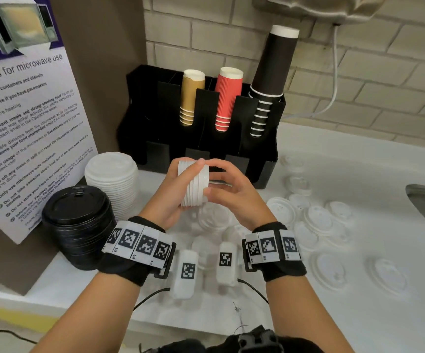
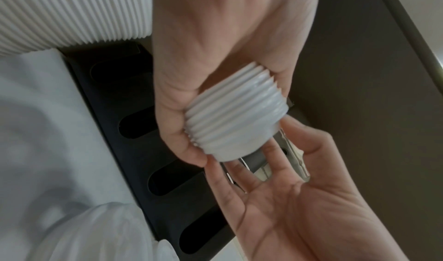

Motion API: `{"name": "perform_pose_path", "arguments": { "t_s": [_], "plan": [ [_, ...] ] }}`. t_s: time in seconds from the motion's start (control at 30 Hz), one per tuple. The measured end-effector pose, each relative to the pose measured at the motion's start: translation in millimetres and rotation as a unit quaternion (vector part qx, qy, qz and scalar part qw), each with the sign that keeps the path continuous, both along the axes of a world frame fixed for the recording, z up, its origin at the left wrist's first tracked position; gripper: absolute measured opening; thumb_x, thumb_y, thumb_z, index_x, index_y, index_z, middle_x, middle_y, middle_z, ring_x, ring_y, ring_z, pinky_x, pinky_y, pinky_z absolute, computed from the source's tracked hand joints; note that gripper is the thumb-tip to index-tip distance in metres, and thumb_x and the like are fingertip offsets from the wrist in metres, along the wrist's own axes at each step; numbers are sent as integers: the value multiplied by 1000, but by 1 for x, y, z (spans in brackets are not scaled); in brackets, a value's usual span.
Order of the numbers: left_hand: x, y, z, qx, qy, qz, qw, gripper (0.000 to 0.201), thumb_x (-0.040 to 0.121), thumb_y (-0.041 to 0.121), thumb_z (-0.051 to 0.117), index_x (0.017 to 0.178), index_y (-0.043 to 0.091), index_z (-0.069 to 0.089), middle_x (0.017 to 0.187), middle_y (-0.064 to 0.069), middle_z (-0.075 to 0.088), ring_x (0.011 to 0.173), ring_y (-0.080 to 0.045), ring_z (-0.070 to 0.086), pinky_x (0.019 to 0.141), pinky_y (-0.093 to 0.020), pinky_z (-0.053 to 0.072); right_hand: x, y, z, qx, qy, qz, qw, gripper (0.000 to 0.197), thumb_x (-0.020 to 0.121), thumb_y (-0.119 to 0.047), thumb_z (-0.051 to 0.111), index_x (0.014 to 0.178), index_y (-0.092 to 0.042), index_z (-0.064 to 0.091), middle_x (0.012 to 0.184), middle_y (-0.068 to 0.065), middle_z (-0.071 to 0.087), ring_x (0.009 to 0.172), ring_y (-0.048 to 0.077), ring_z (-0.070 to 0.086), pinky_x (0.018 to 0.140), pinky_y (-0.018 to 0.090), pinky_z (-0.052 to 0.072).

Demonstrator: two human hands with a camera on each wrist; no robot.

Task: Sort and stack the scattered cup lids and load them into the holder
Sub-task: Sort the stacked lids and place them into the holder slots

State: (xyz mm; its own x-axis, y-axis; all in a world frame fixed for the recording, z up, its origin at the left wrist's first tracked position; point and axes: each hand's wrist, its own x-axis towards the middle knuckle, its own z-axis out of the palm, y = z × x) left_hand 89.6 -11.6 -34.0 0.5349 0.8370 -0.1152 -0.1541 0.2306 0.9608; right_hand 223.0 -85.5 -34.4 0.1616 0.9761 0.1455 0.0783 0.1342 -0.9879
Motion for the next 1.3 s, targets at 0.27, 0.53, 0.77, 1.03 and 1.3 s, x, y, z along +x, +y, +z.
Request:
{"name": "perform_pose_path", "arguments": {
  "t_s": [0.27, 0.53, 0.77, 1.03, 1.3],
  "plan": [
    [-5, 16, -1, -36, -40, 50, 997, 22, 88, 21, 65, 106, 31, 56, 108, -1, 58, 99, -21, 59, 72, -40, 56, 17, 22, 5, -65, -211, -5, 975, 35, 97, -32, 53, 132, -32, 53, 121, -4, 62, 113, 10, 58, 94, 27, 50],
    [-12, 24, -5, -74, -30, 83, 993, 33, 89, 28, 63, 117, 28, 48, 118, -7, 53, 104, -26, 55, 67, -39, 54, 23, 36, -20, -286, -527, 78, 796, 83, 69, -30, 83, 141, -29, 42, 133, 3, 45, 125, 23, 42, 88, 27, 35],
    [-15, 26, -7, -67, -12, 75, 995, 38, 89, 28, 63, 123, 28, 46, 118, -6, 53, 105, -26, 55, 67, -39, 55, 32, 38, -26, -259, -462, 49, 847, 69, 71, -28, 80, 132, -32, 48, 123, 1, 48, 112, 20, 50, 81, 26, 40],
    [-12, 19, -7, -83, -7, 11, 996, 28, 88, 33, 66, 113, 31, 55, 115, -5, 57, 102, -24, 58, 65, -37, 57, 39, 13, -10, -96, 6, -14, 995, 45, 75, -14, 73, 117, -19, 59, 114, 8, 64, 102, 22, 65, 81, 34, 57],
    [-8, 12, -3, -69, 15, -49, 996, 35, 88, 39, 63, 120, 29, 56, 121, -7, 62, 108, -27, 62, 81, -46, 56, 19, 3, 5, -19, -62, 11, 998, 52, 75, -10, 76, 123, -21, 59, 119, 6, 63, 109, 21, 62, 95, 39, 52]
  ]
}}
